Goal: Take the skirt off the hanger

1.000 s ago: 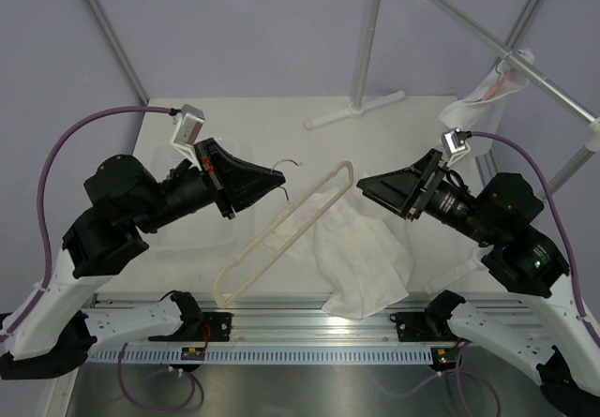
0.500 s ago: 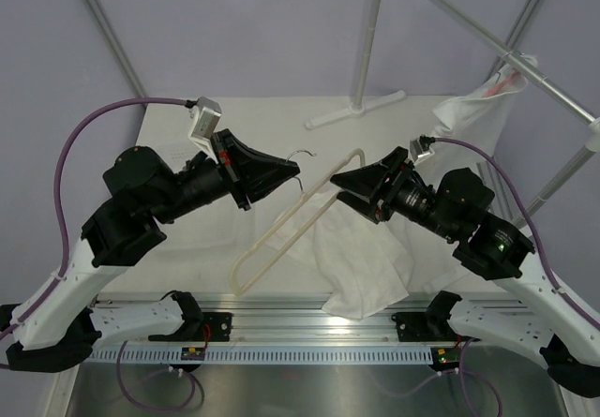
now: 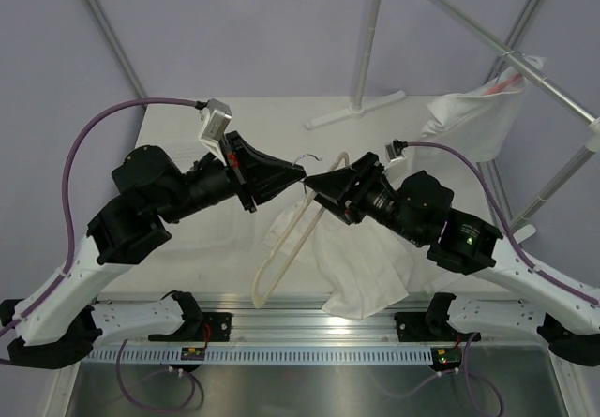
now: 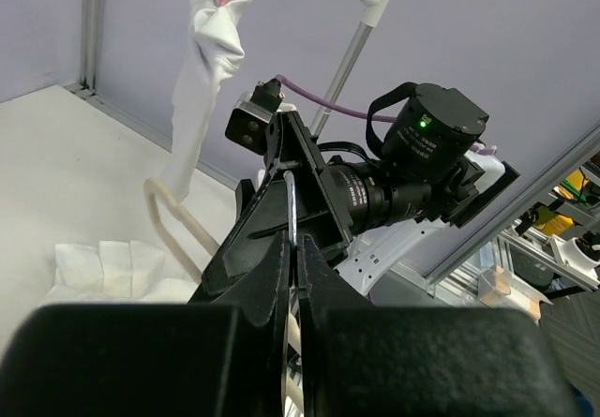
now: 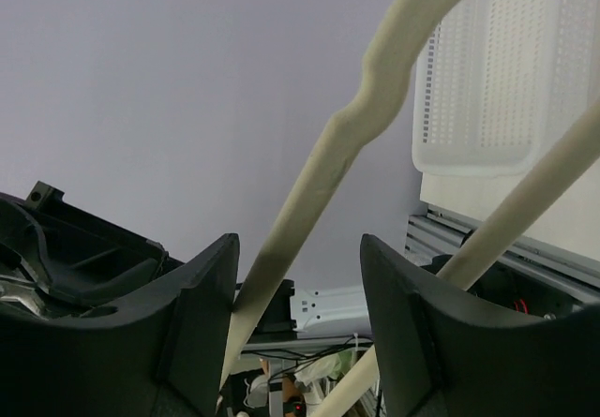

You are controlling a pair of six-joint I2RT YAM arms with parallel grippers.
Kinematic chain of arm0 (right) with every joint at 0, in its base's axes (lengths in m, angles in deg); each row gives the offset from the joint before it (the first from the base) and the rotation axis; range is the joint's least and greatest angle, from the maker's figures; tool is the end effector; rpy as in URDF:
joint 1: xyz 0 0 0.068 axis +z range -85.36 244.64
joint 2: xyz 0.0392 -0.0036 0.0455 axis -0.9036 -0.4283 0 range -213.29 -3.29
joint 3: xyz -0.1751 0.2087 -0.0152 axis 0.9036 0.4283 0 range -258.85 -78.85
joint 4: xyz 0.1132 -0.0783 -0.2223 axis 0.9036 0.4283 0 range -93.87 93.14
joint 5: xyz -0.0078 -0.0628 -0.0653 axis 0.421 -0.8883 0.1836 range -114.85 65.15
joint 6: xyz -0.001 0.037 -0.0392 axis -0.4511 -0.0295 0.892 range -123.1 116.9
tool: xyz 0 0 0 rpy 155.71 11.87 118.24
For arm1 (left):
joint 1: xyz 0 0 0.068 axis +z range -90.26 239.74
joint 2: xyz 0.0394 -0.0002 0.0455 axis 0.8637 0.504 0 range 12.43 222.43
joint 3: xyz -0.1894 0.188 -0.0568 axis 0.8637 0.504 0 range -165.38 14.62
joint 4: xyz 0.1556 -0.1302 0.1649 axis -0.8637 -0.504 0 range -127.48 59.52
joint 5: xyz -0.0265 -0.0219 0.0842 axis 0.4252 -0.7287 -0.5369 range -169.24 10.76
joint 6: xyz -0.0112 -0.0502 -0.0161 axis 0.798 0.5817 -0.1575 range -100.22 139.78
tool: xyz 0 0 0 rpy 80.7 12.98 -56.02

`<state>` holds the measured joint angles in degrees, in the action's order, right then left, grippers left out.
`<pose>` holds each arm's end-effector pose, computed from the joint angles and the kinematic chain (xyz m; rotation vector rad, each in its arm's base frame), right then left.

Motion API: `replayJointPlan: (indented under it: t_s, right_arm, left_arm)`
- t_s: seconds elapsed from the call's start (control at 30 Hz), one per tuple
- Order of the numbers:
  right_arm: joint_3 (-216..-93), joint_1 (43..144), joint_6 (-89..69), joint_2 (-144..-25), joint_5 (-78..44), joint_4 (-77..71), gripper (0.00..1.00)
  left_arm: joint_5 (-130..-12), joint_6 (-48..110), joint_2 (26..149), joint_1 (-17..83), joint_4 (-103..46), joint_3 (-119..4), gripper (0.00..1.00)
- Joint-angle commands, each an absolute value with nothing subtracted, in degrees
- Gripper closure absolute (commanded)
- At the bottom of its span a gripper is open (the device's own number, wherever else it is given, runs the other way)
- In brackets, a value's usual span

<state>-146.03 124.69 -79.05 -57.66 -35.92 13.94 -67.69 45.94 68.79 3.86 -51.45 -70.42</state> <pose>0.1061 0.1701 0.4315 0.4368 1.8885 1.5704 0.0882 -0.1429 0.5182 0.5776 1.4692 -1.2976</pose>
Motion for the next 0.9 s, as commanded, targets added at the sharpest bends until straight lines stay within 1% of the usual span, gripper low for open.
replayJointPlan:
  t_s: [0.0, 0.07, 0.1, 0.17, 0.2, 0.23, 0.27, 0.3, 0.33, 0.37, 0.4, 0.43, 0.7, 0.87]
  right_arm:
    - [-148.4, 128.5, -79.6, -58.0, -44.4, 11.1, 0.40]
    - [-148.1, 129.2, -79.5, -57.8, -46.5, 10.8, 0.48]
    - [-147.8, 129.3, -79.4, -57.6, -46.6, 10.6, 0.61]
    - [-147.4, 129.3, -79.0, -57.5, -47.0, 9.7, 0.77]
    - [-147.6, 129.5, -78.9, -57.5, -47.3, 9.9, 0.96]
    - [-147.7, 129.6, -78.6, -57.6, -47.8, 10.1, 1.00]
    - [-148.0, 129.7, -77.7, -57.6, -47.9, 10.9, 1.00]
    - [-148.1, 129.8, -77.2, -57.7, -48.3, 11.3, 1.00]
    - [-148.2, 129.9, -76.6, -57.5, -48.6, 11.6, 1.00]
    - [-148.2, 130.0, -75.8, -57.4, -49.1, 12.6, 1.00]
    - [-147.9, 130.0, -75.6, -57.1, -50.2, 13.1, 1.00]
    - [-147.6, 130.1, -75.4, -56.7, -50.7, 13.4, 1.00]
    - [-144.0, 130.1, -76.8, -53.6, -56.5, 16.3, 1.00]
    - [-144.9, 130.2, -77.3, -52.6, -60.1, 19.1, 1.00]
  left_arm:
    - [-68.0, 44.4, 68.4, 3.4, -48.5, -71.3, 1.00]
    - [-68.3, 44.0, 68.0, 3.4, -49.2, -71.1, 1.00]
    - [-68.5, 44.0, 67.9, 3.4, -49.3, -71.0, 1.00]
    - [-68.2, 44.0, 67.5, 3.3, -49.4, -70.4, 1.00]
    - [-68.0, 44.0, 67.5, 3.3, -49.6, -70.3, 1.00]
    - [-67.9, 44.0, 67.4, 3.3, -50.1, -70.2, 1.00]
    - [-67.6, 44.0, 67.3, 3.3, -50.5, -70.0, 0.97]
    - [-67.8, 44.0, 67.1, 3.3, -51.1, -70.1, 0.82]
    - [-68.4, 44.1, 66.9, 3.3, -52.2, -70.0, 0.59]
    - [-69.0, 44.4, 66.1, 3.3, -52.7, -69.8, 0.16]
    - [-70.7, 45.3, 65.7, 3.3, -53.2, -69.6, 0.03]
    - [-71.7, 45.5, 65.2, 3.2, -54.6, -69.6, 0.01]
    - [-77.9, 47.2, 58.9, 3.3, -63.0, -69.4, 0.01]
    - [-74.0, 47.8, 57.3, 3.2, -67.5, -66.3, 0.01]
